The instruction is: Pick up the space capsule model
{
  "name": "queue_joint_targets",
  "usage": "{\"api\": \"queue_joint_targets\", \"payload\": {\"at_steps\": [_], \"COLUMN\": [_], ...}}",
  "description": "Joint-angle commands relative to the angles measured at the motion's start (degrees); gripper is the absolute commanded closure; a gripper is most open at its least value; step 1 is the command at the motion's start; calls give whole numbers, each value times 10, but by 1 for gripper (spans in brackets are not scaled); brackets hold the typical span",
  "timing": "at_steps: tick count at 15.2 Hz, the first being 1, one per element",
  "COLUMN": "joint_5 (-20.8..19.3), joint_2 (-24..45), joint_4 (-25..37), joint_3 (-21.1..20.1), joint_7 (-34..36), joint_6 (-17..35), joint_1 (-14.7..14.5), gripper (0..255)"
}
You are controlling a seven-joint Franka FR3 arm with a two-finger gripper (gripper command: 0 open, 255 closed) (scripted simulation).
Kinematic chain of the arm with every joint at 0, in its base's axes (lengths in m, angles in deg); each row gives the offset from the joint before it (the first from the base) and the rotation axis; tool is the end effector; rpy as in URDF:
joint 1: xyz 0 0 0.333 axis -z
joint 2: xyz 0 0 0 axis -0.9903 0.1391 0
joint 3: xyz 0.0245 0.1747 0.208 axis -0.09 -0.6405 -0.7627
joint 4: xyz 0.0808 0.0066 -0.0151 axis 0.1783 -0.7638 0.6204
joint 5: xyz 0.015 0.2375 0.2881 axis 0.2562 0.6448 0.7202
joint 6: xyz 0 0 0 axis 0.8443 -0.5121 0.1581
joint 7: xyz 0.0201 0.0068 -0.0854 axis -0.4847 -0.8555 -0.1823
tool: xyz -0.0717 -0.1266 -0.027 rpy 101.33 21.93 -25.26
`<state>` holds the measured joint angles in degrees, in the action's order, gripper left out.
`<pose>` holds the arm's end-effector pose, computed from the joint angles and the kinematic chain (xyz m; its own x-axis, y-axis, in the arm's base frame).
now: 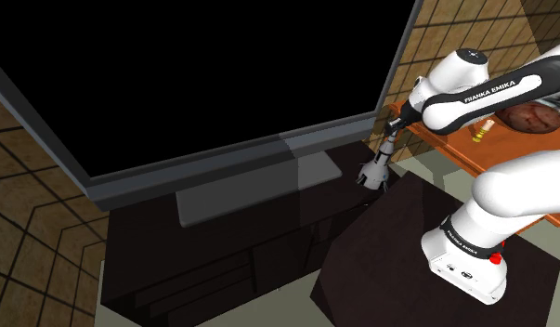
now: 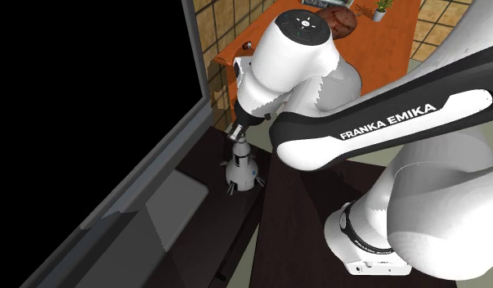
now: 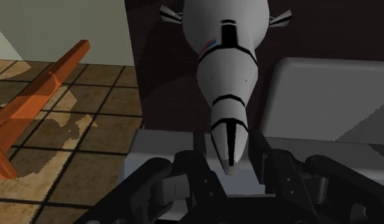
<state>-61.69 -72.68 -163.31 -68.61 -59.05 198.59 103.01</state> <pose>0.3245 -0.1409 0.2715 0.9050 -0.2231 0.3624 -0.2700 -0.9592 0.0839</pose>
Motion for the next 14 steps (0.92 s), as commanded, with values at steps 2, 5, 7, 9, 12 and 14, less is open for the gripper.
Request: {"api": "queue_joint_targets", "payload": {"at_steps": [2,5,7,9,12,14], "joint_5": [0,4,7,10,14,17], "joint_2": [1,-21,-40,-57,-81,-95], "joint_4": [-1,5,12,19,31,40], "joint_3": [0,2,3,4,5,5], "joint_7": [0,-3,-5,-8,-11,-12], "joint_6": [0,-27,-53,-78,-114,-136], "joint_1": [0,-4,-8,-11,-15,-17], "gripper": [255,255,255,255,255,255]}}
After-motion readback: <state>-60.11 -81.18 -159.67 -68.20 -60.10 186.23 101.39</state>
